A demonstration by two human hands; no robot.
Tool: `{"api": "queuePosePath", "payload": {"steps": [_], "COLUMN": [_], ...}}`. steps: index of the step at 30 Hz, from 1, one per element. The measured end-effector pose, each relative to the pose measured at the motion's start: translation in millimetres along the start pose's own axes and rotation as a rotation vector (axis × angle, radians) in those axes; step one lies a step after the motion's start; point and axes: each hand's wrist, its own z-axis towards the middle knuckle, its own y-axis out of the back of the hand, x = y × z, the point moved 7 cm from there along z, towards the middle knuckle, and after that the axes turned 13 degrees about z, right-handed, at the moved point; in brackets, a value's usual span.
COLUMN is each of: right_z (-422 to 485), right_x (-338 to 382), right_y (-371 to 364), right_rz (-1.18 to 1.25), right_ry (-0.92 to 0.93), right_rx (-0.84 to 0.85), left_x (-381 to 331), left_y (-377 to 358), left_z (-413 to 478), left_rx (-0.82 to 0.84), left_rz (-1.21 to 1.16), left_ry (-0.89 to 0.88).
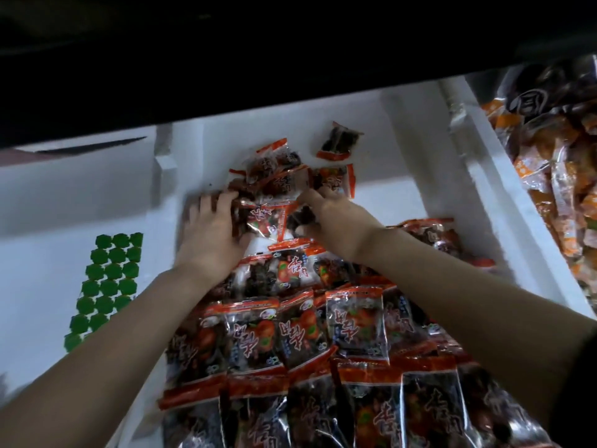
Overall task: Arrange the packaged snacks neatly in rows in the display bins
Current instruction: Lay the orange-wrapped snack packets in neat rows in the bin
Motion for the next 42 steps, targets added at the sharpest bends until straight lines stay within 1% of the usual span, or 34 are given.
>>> {"api": "queuePosePath", "payload": {"steps": [3,6,10,13,17,23,26,27,28,29,30,31,32,34,35,37,39,42], "right_z": [11.8,18.8,22.0,20.3,16.3,-5.2,-22.2,-26.1,-29.0,-29.8,-31.4,-32.0,-34.2,-37.0,-37.2,-38.2,-40.3,-41.2], "right_x": [3.9,4.4,5.7,-0.5,-15.8,-8.9,2.8,4.7,5.5,4.8,8.2,12.5,18.2,25.7,27.8,32.8,39.7,49.3], "right_y": [-11.0,-10.9,-3.4,5.0,15.7,51.1,64.3,65.1,63.0,56.8,47.1,35.5,26.1,14.6,11.1,8.9,10.4,15.1], "right_rz": [-0.092,-0.004,-0.008,0.022,0.164,0.287,0.372,0.406,0.505,0.7,0.968,1.226,1.406,1.515,1.539,1.592,1.61,1.58], "right_ry": [-0.099,-0.162,-0.14,-0.148,-0.185,-0.092,-0.103,-0.132,-0.17,-0.216,-0.273,-0.332,-0.387,-0.446,-0.44,-0.42,-0.384,-0.273], "right_rx": [-0.028,-0.066,-0.129,-0.215,-0.341,-0.488,-0.525,-0.518,-0.492,-0.435,-0.347,-0.249,-0.175,-0.076,-0.052,-0.067,-0.106,-0.177], "left_x": [2.8,4.7,4.8,6.7,6.3,10.8,16.4,17.7,18.5,19.4,20.0,21.7,23.0,20.4,15.0,6.0,0.6,-7.6], "left_y": [-1.4,1.5,7.5,9.8,17.3,31.7,43.7,48.3,53.2,57.4,60.5,60.8,57.8,44.5,38.8,33.6,28.3,19.1], "left_z": [0.1,1.3,-1.5,-7.4,-9.5,-11.4,-15.7,-19.0,-24.1,-29.4,-35.5,-41.2,-46.7,-59.3,-67.0,-81.0,-90.0,-99.2], "left_rx": [-0.04,-0.069,-0.067,-0.065,-0.108,-0.192,-0.251,-0.278,-0.306,-0.327,-0.334,-0.321,-0.28,-0.138,-0.07,-0.016,0.029,0.219], "left_rz": [-0.006,-0.04,-0.155,-0.261,-0.296,-0.249,-0.315,-0.363,-0.428,-0.504,-0.594,-0.703,-0.838,-1.176,-1.345,-1.593,-1.757,-1.895], "left_ry": [-0.012,0.015,0.04,0.041,0.024,0.043,0.043,0.043,0.049,0.068,0.104,0.16,0.234,0.4,0.469,0.56,0.597,0.575]}}
